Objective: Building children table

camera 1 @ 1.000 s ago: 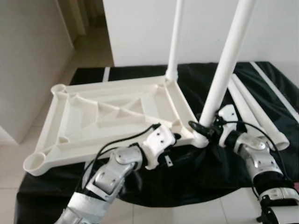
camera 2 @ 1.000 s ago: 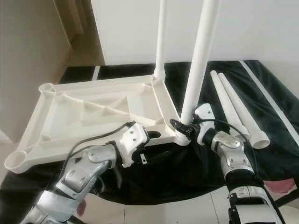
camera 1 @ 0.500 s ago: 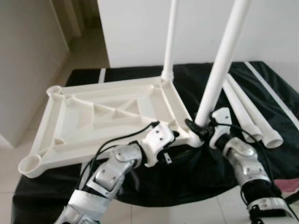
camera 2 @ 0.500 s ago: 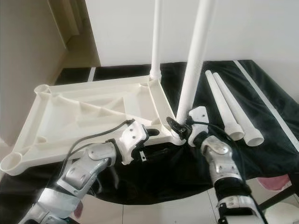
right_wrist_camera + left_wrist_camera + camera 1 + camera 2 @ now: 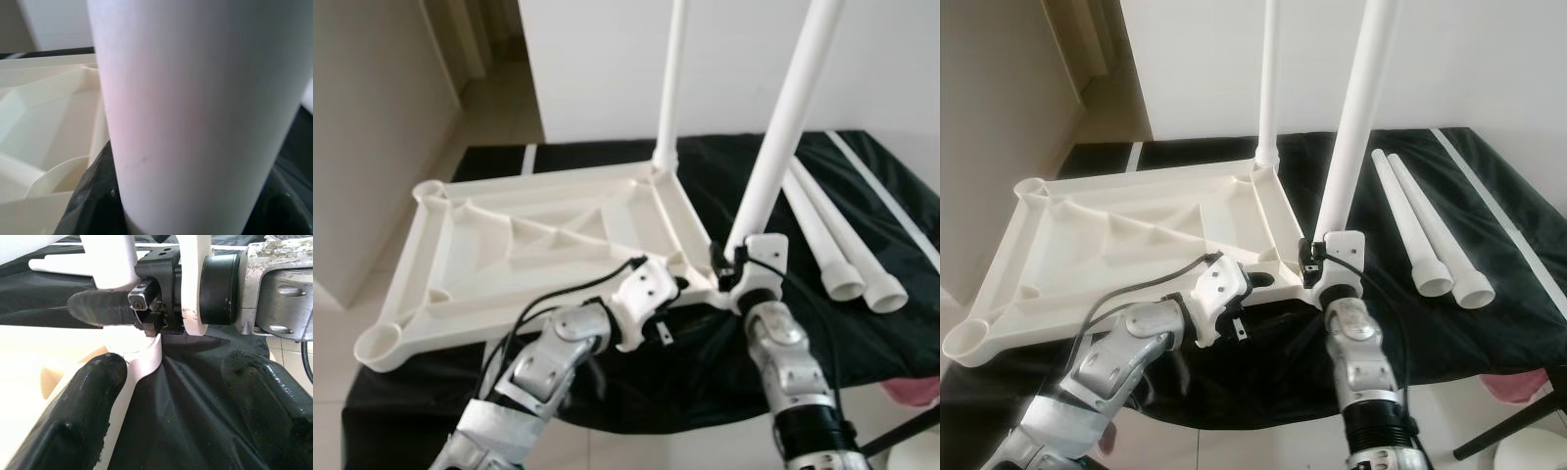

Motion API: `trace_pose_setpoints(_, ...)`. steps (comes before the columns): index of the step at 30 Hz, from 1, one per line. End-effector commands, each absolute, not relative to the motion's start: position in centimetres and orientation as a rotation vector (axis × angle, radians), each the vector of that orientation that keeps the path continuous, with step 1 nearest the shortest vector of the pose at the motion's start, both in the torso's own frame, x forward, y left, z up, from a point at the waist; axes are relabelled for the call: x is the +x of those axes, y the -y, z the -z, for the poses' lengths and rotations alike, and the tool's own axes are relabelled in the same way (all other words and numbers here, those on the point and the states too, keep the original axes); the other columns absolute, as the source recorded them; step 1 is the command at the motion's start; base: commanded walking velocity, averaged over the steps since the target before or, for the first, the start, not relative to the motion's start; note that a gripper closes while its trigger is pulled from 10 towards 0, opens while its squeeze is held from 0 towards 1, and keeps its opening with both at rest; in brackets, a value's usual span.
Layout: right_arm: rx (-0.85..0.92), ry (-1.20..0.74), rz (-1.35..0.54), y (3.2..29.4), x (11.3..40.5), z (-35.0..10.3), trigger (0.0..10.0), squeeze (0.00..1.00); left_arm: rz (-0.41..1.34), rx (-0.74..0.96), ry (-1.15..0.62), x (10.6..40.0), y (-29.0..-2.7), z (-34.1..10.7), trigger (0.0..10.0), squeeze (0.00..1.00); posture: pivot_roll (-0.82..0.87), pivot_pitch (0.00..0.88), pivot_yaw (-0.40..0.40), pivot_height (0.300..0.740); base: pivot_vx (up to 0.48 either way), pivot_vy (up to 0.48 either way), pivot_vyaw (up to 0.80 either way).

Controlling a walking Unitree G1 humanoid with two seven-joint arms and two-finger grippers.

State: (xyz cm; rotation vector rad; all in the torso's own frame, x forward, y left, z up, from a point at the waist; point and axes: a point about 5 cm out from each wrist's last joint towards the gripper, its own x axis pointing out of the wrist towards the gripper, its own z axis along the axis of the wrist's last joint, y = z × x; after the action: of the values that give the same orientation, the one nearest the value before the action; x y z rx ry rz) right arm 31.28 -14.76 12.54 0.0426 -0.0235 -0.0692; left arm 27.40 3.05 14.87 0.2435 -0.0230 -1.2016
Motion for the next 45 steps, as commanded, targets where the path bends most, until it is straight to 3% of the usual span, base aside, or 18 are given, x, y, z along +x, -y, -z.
trace_pose_setpoints(1, 0.108, -0.070, 0.137, 14.8, 30.5, -10.9, 10.0, 0.00, 1.217, 0.222, 0.016, 27.3, -3.3, -14.8, 10.0, 0.00, -0.09, 0.000, 0.035, 0.740, 0.000, 0.000, 0.00)
trace_pose_setpoints(12, 0.101, -0.012, 0.072, 14.7, 30.4, -12.3, 10.0, 0.00, 1.233, 0.234, 0.011, 27.2, -3.3, -14.8, 10.0, 0.00, -0.10, 0.000, 0.043, 0.740, 0.000, 0.000, 0.00)
trace_pose_setpoints(13, 0.089, -0.007, 0.073, 15.1, 30.3, -12.4, 10.0, 0.94, 1.232, 0.231, 0.008, 27.2, -3.3, -14.7, 10.0, 0.00, -0.10, 0.000, 0.046, 0.740, 0.000, 0.000, 0.00)
trace_pose_setpoints(14, 0.084, 0.003, 0.055, 15.4, 30.4, -12.7, 10.0, 1.00, 1.231, 0.229, 0.005, 27.1, -3.3, -14.6, 10.0, 0.00, -0.10, 0.000, 0.045, 0.740, 0.000, 0.000, 0.00)
trace_pose_setpoints(33, -0.049, 0.080, -0.363, 17.2, 29.6, -14.7, 10.0, 1.00, 1.204, 0.232, 0.019, 27.3, -3.6, -14.8, 10.0, 0.00, -0.09, 0.000, 0.046, 0.740, 0.000, 0.000, 0.00)
trace_pose_setpoints(34, -0.057, 0.074, -0.378, 17.5, 29.7, -14.6, 10.0, 0.70, 1.202, 0.238, 0.015, 27.3, -3.7, -14.7, 10.0, 0.00, -0.09, 0.000, 0.045, 0.740, 0.000, 0.000, 0.00)
trace_pose_setpoints(35, -0.061, 0.070, -0.392, 17.8, 29.8, -14.6, 10.0, 0.00, 1.201, 0.243, 0.012, 27.3, -3.7, -14.7, 10.0, 0.00, -0.09, 0.000, 0.045, 0.740, 0.000, 0.000, 0.00)
trace_pose_setpoints(45, -0.105, 0.048, -0.550, 19.2, 31.2, -14.4, 10.0, 0.00, 1.204, 0.248, 0.011, 27.3, -3.6, -14.7, 10.0, 0.00, -0.08, 0.000, 0.054, 0.740, 0.000, 0.000, 0.00)
